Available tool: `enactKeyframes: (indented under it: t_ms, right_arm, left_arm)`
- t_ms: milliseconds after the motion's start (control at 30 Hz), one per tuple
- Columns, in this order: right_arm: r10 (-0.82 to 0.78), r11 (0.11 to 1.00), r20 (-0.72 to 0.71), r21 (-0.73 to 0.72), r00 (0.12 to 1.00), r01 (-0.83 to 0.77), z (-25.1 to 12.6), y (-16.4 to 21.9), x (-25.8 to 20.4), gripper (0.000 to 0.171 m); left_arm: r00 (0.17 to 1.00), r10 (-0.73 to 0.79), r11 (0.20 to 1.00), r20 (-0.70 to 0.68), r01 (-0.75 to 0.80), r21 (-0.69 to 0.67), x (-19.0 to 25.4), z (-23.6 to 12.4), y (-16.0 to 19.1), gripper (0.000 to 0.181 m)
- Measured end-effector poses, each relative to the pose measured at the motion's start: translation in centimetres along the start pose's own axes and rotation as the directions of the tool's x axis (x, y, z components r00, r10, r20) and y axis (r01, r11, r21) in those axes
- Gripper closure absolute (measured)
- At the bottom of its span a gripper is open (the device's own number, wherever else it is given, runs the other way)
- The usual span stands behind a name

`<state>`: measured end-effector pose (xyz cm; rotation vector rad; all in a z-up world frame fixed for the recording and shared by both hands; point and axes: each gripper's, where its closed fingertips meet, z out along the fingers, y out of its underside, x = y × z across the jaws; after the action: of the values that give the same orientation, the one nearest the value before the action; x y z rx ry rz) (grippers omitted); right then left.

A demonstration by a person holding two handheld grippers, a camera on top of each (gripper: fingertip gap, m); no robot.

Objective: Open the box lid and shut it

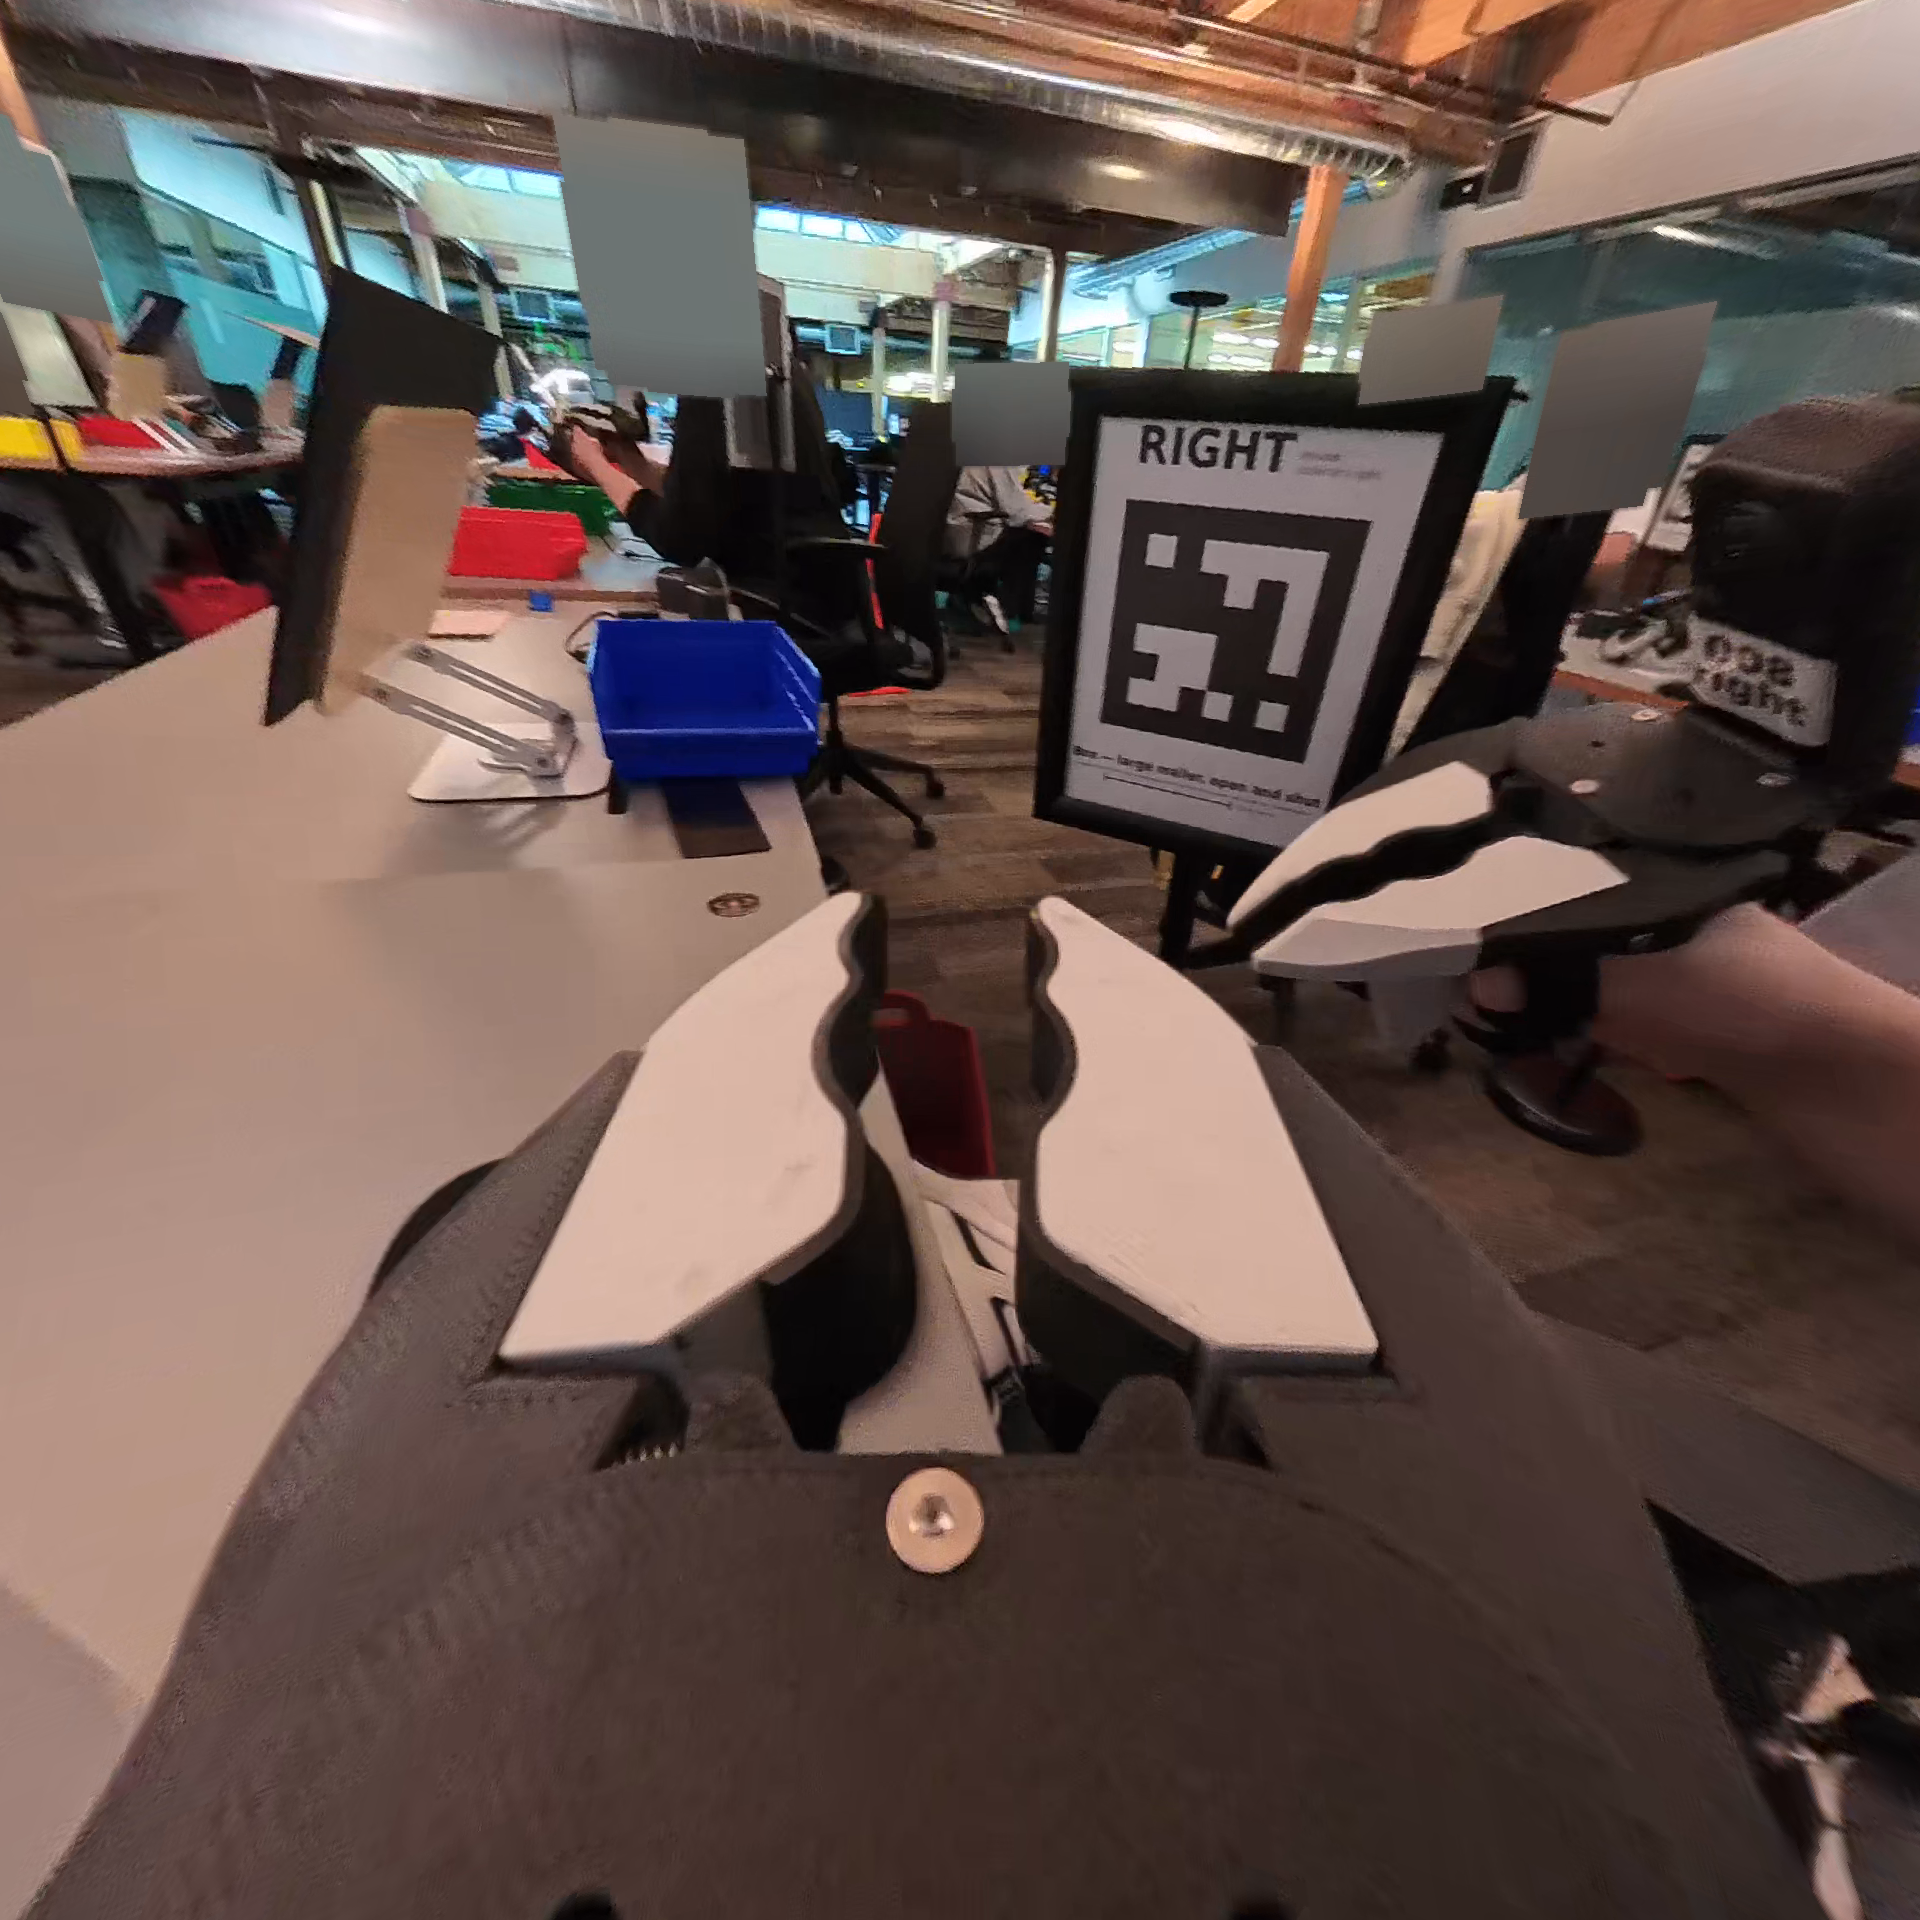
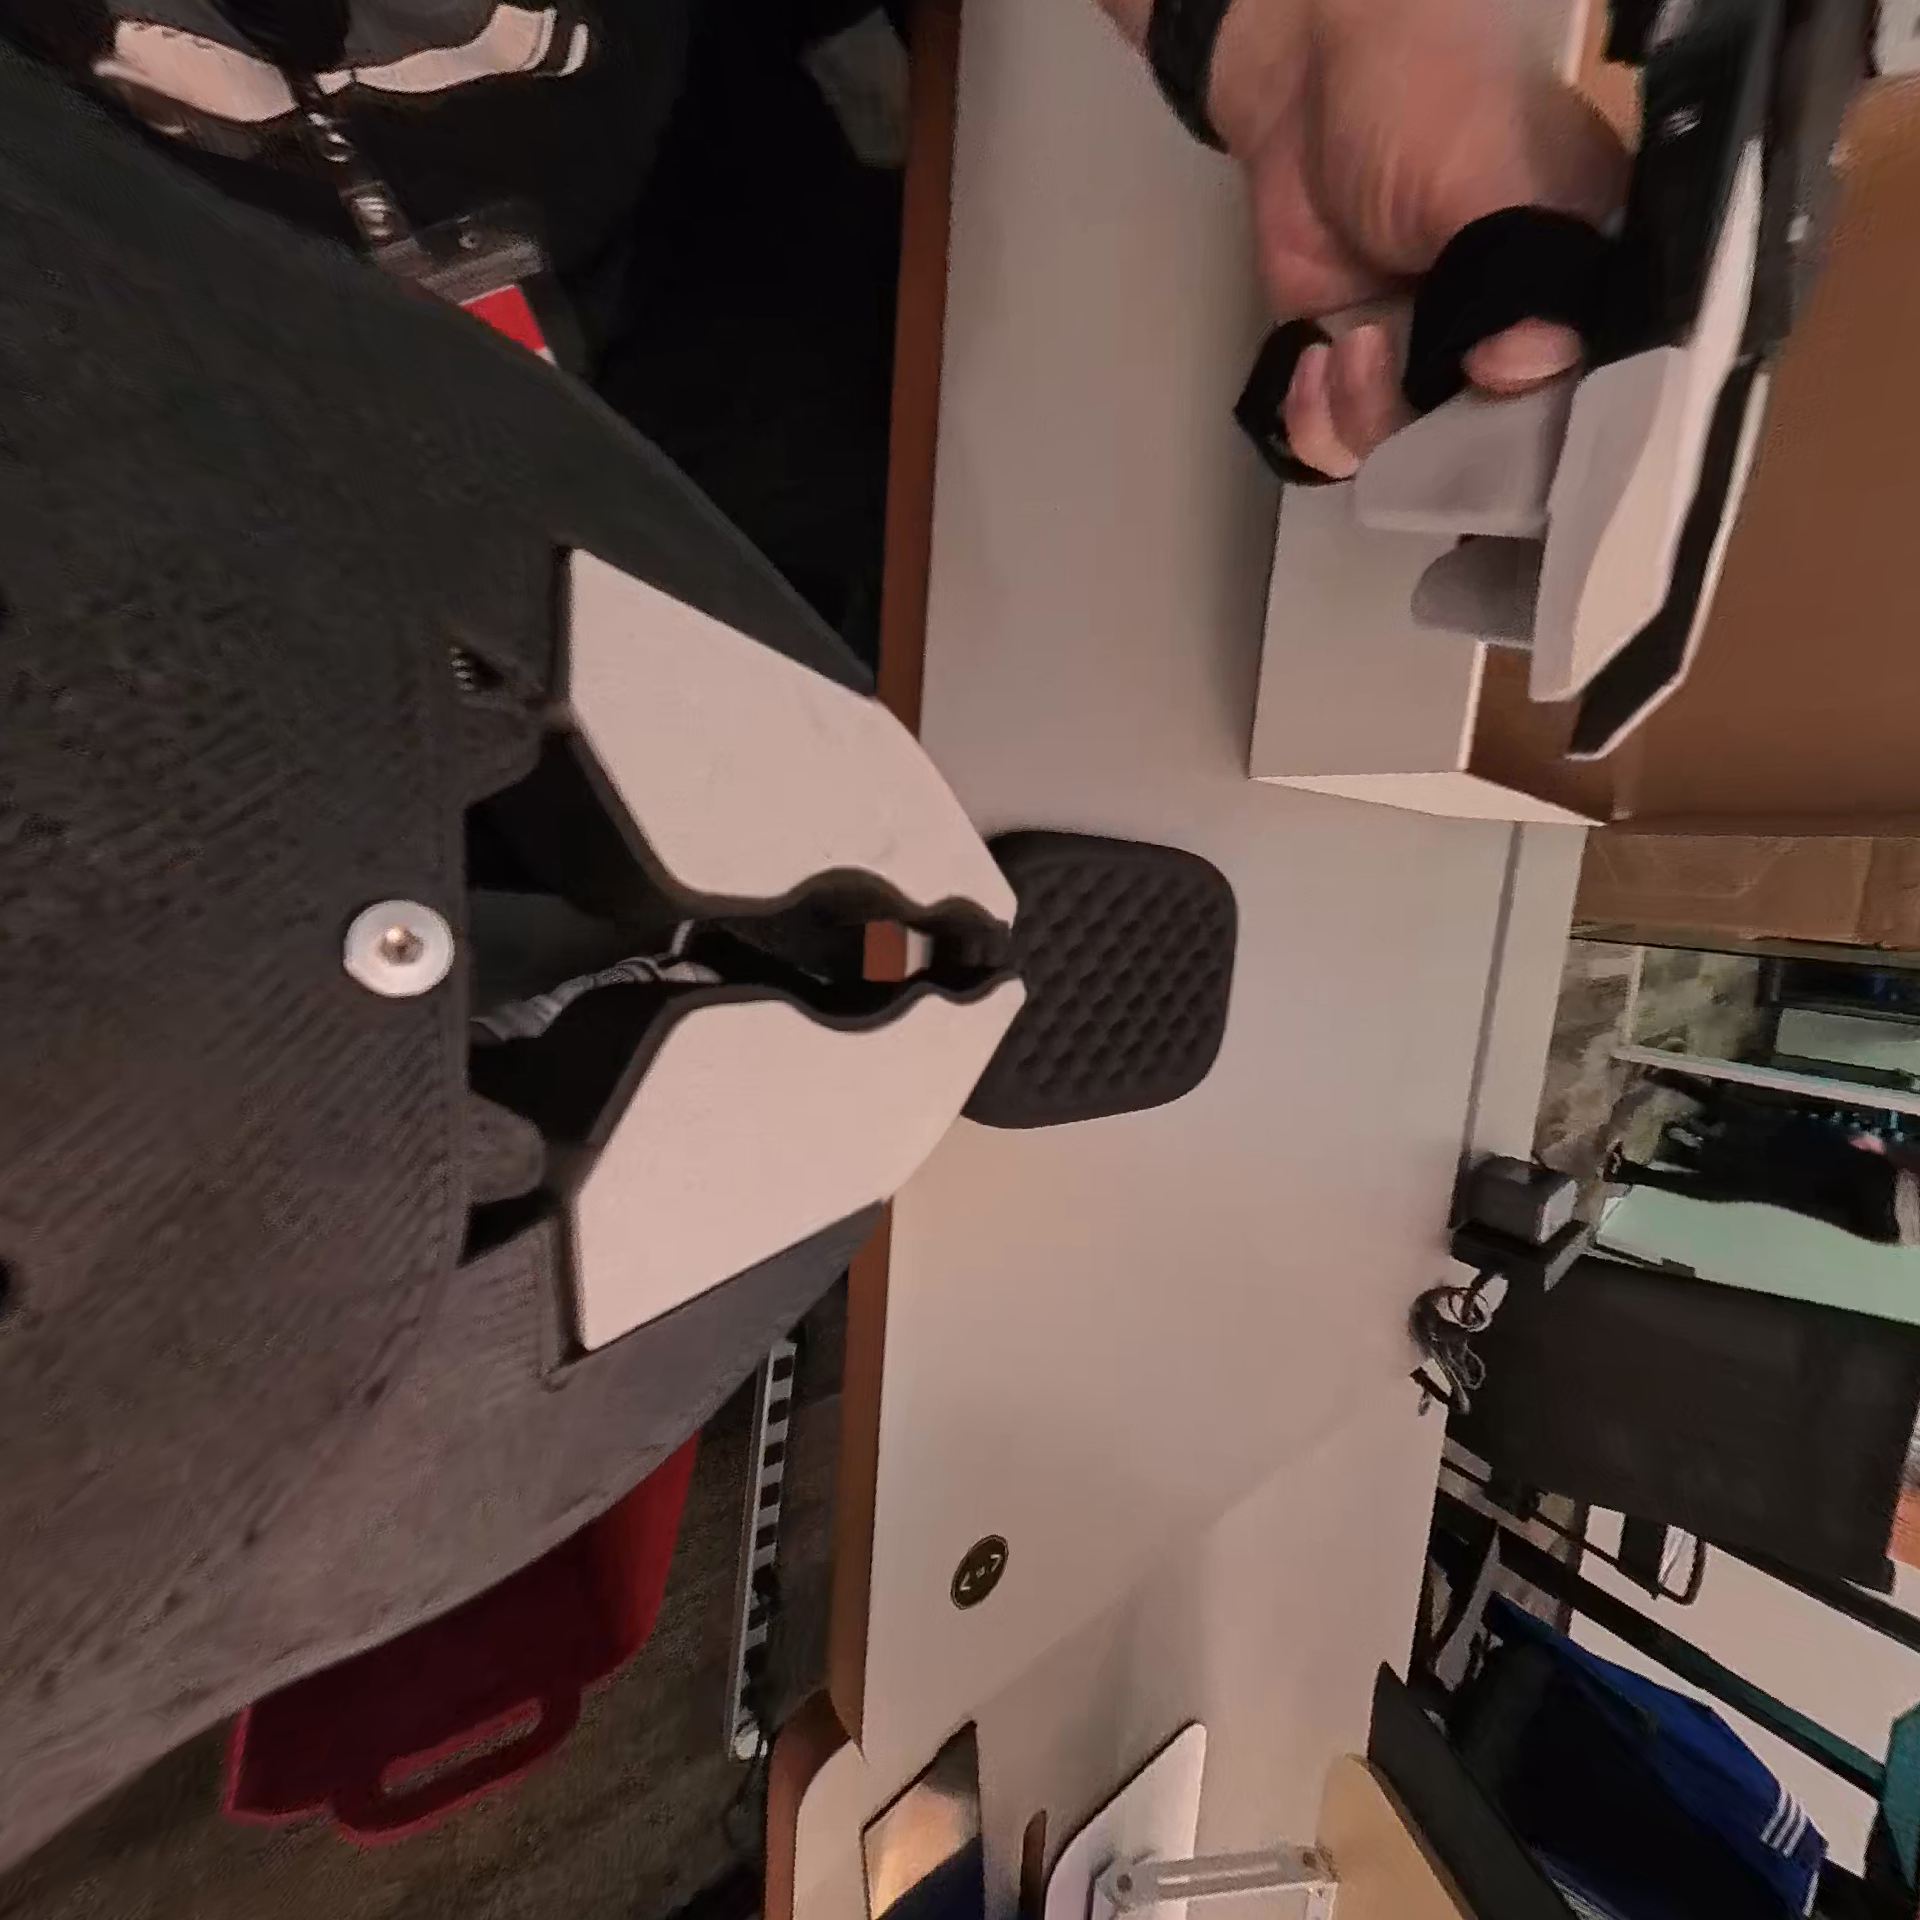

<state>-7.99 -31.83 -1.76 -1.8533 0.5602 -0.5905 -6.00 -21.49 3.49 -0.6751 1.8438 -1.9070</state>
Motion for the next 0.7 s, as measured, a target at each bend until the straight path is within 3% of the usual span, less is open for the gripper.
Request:
enactKeyframes:
  t_ms: [133,267,467,600,700]
  right_arm:
    - [0.012,0.999,-0.003,0.04,1.0,-0.012,-0.1,-1.1,-0.7,0.147]
    - [-0.013,0.998,-0.018,0.06,1.0,0.014,-0.3,-1.4,-0.8,0.143]
    - [0.058,0.982,0.084,0.173,0.995,-0.072,1.3,-2.9,-1.4,0.142]
    - [0.083,0.96,0.124,0.257,0.989,-0.112,3.4,-4.6,-1.3,0.142]
    - [0.04,0.948,0.17,0.304,0.985,-0.091,5.0,-6.4,-2.6,0.142]
  left_arm:
    - [1.0,-0.009,1.0,0.012,0.01,-0.019,-0.4,-0.1,0.3,0.137]
    - [0.998,-0.048,0.999,-0.027,0.047,-0.018,0.7,-0.8,-0.5,0.133]
    - [0.998,0.03,0.998,0.061,-0.027,-0.059,0.8,-3.4,-2.6,0.129]
    - [0.989,-0.009,0.999,0.149,0.015,-0.033,0.8,-7.1,-5.0,0.129]
    - [0.944,0.031,0.999,0.328,-0.019,-0.04,-0.3,-12.4,-5.7,0.129]
